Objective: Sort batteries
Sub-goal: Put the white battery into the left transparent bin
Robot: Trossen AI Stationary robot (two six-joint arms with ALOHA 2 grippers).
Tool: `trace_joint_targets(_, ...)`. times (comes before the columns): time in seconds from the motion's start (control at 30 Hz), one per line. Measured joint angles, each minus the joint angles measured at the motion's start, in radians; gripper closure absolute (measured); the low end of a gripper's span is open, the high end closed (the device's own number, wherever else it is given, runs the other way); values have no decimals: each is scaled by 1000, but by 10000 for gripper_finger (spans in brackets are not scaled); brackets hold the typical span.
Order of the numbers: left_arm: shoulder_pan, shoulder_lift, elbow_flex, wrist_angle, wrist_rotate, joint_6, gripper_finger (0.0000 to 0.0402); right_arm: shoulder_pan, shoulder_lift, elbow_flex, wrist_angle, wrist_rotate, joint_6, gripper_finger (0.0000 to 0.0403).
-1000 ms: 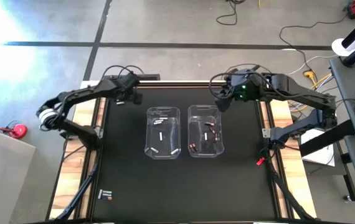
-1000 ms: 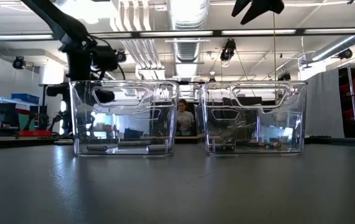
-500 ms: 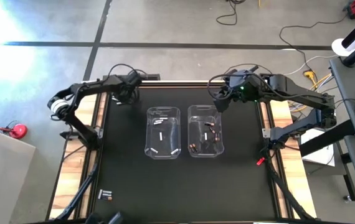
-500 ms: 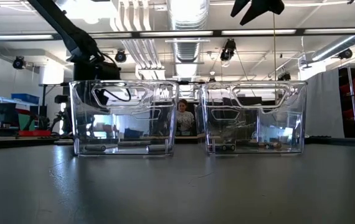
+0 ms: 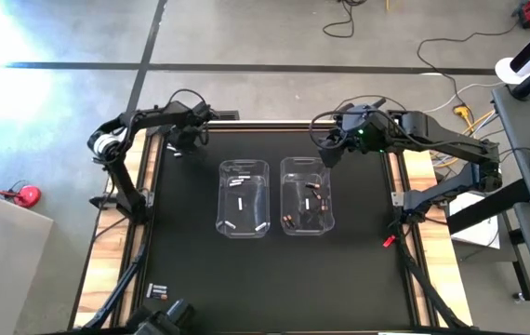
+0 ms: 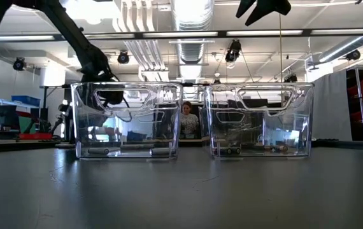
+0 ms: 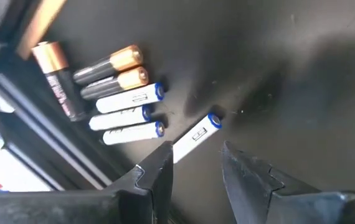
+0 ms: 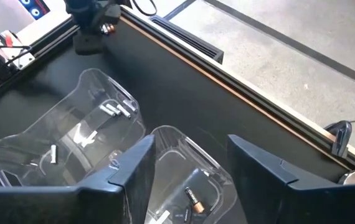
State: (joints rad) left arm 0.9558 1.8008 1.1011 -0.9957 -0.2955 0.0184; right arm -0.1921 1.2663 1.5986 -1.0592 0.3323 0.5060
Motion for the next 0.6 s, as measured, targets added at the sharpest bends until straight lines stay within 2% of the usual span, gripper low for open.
trace_joint_targets(0.2, 4, 45, 29, -9, 0, 80, 286, -2, 0, 0, 1, 1, 0, 229)
trace_joint_targets(0.37, 3, 76, 56, -26, 68, 142, 286, -3, 0, 0, 2, 7, 8, 244)
trace_joint_targets(0.6, 2, 154, 126, -100, 70, 171, 286, -3, 0, 0, 2, 8, 8, 264)
